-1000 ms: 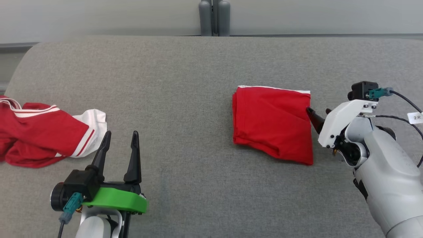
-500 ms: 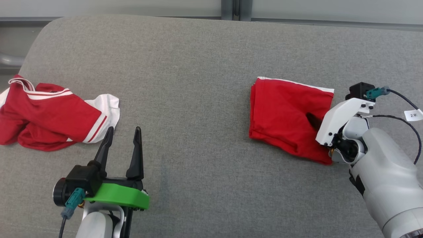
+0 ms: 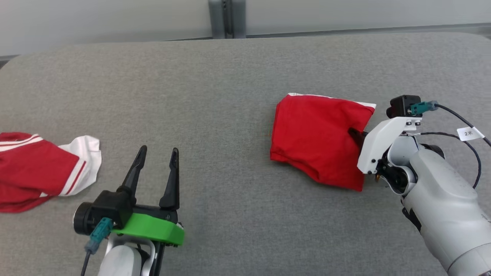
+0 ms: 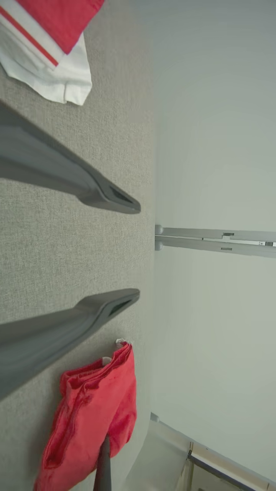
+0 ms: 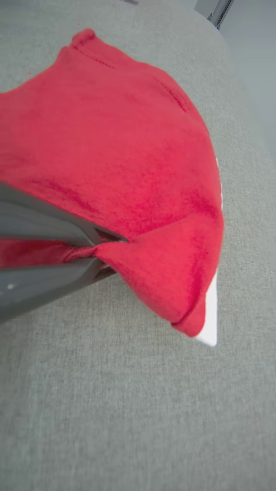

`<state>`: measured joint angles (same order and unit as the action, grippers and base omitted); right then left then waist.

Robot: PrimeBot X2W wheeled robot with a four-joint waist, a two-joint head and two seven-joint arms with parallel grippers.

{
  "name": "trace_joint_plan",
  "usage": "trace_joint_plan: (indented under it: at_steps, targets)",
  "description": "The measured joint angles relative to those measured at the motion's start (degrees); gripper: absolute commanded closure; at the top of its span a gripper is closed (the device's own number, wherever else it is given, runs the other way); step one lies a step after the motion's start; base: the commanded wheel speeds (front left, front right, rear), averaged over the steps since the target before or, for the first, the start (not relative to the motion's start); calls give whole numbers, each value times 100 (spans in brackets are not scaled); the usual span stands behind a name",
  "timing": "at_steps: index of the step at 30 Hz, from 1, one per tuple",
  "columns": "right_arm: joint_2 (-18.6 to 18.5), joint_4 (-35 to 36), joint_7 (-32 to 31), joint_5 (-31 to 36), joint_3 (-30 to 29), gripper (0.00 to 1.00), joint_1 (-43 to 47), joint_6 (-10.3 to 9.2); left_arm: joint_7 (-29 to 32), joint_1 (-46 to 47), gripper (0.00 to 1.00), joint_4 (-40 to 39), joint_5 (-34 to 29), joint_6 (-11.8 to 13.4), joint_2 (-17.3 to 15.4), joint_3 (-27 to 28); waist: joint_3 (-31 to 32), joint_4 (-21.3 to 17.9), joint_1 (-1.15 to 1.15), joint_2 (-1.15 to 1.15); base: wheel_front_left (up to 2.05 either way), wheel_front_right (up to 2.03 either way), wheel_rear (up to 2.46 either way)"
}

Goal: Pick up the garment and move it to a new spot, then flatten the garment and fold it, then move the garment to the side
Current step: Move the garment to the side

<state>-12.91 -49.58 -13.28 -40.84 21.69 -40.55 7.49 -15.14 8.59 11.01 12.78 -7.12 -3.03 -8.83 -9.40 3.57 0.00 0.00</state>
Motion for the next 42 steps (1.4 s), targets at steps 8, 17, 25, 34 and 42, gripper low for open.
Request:
trace_joint_plan:
  at_steps: [8,17,25,34,42]
  targets:
    - [-254,179,104,-256,296,100,-81,0,0,210,0,-10,-1,-18,-112,-432,31,-808,0,0,0,0,0]
    - [-367,374,323,-553,577,100,-122,0,1,424,0,36,40,-25,-172,-840,-32,-1736,0,0,0,0,0]
    - [-672,622,435,-604,1100,100,-617,0,120,693,0,-42,33,-26,-445,-1020,-418,-2156,0,0,0,0,0]
    - [-1655,594,397,-523,2046,100,-1745,1,454,1117,0,-393,-10,-26,-781,-1107,-1266,-2170,0,0,0,0,0]
    - [-2462,49,530,-181,2788,100,-2705,4,541,1332,0,-571,-56,-26,-881,-1148,-2066,-1866,0,0,0,0,0]
